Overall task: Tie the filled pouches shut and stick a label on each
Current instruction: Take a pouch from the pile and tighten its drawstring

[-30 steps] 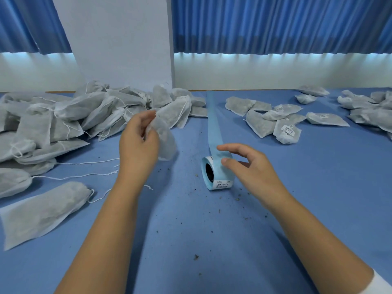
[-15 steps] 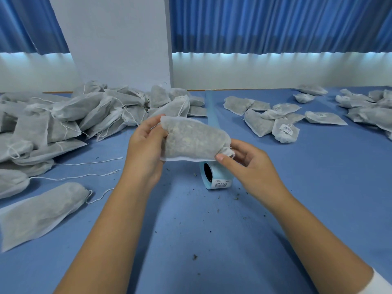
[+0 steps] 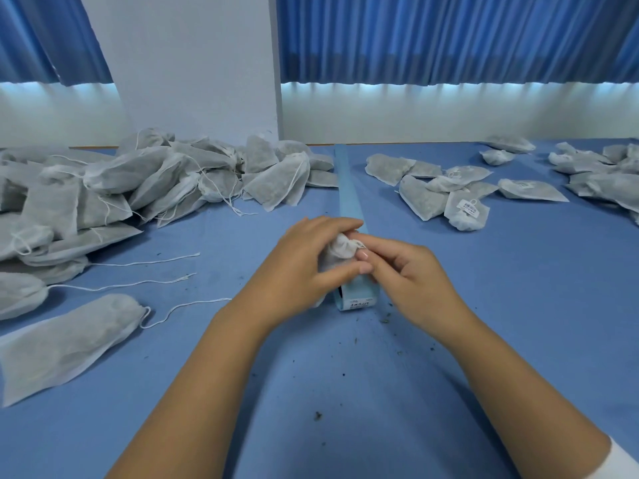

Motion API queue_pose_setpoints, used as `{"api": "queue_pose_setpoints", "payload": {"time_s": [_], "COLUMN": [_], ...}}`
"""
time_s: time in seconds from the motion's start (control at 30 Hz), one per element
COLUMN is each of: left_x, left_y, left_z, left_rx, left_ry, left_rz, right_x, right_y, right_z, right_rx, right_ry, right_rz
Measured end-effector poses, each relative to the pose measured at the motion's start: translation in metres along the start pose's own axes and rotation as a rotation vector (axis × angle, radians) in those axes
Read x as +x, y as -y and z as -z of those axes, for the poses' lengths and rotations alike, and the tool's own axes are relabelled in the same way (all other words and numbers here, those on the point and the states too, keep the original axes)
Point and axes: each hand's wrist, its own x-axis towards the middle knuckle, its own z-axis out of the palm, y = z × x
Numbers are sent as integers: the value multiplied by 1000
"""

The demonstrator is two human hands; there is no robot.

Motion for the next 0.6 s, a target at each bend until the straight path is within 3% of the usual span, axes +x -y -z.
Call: {"api": "queue_pose_setpoints", "payload": {"time_s": [0.13, 0.23, 0.37, 0.47, 0.6], "left_x": [1, 1, -1, -2, -5], "left_y": [1, 5, 6, 1, -5], "left_z": [9, 16, 21, 17, 13], "left_rx": [89, 209, 286, 122, -136], "left_ry": [-28, -54, -52, -3, 59], "left_rz": [-39, -92, -68, -20, 206], "right_x": [-2, -1, -1, -1, 1], "right_y": [-3, -1, 1, 3, 6], "right_z": [0, 4, 9, 7, 11], "right_rx": [-162, -154, -77, 4, 88], "right_ry": [-66, -138, -57, -83, -304], "right_rz": [43, 37, 11, 3, -16]}}
